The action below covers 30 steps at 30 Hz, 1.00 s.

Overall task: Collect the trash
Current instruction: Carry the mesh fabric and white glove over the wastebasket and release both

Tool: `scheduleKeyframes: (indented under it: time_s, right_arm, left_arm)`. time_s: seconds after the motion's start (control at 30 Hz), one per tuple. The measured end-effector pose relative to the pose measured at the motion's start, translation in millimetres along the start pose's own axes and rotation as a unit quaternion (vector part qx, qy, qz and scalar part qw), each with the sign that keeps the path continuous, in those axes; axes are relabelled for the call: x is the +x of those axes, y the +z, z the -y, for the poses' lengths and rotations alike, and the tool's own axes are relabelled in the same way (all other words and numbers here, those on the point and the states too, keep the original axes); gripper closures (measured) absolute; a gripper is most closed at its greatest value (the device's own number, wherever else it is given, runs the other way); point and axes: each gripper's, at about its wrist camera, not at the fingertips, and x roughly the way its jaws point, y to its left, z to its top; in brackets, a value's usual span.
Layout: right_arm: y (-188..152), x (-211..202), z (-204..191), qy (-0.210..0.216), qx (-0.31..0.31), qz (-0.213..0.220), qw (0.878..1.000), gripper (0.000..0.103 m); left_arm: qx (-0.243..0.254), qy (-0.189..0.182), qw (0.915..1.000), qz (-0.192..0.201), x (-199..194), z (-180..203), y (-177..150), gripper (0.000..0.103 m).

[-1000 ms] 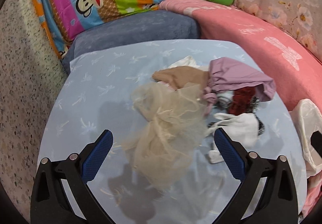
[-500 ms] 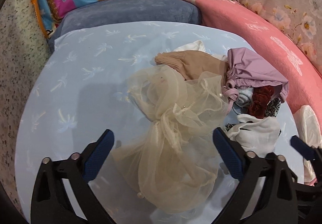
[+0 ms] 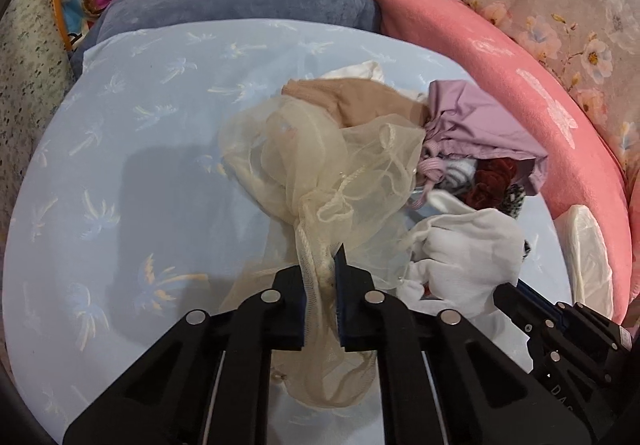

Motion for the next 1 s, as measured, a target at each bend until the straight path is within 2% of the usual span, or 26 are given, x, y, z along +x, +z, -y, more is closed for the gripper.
scheduleKeyframes:
  time_s: [0.23, 0.47, 0.73, 1.0]
  right_arm:
    - [18.6, -51.3, -5.1, 0.013, -0.009, 0.054, 0.998, 0.099]
    - [39.8, -104.6, 14.6, 0.008, 0.011, 0.106, 0.994, 0.099]
    - [50.4, -165.5, 64.0, -0.029, 0.046, 0.170, 0.984, 0.099]
    - [38.0, -209.7, 135.7, -0.076, 0.090, 0.205, 0.972, 0.099]
  left_arm:
    - [0.015, -0.007, 0.9993, 0.035, -33.1, 18.4, 12.1, 0.095]
    - [0.043, -0.026, 0.9949, 0.087, -73.8, 52.2, 33.4, 0.096]
    - [0.100, -0.068, 0.9848, 0.125, -100.3, 114.6, 47.5, 0.096]
    - [0.155, -0.111, 0.9730, 0.131, -99.8, 189.0, 42.3, 0.096]
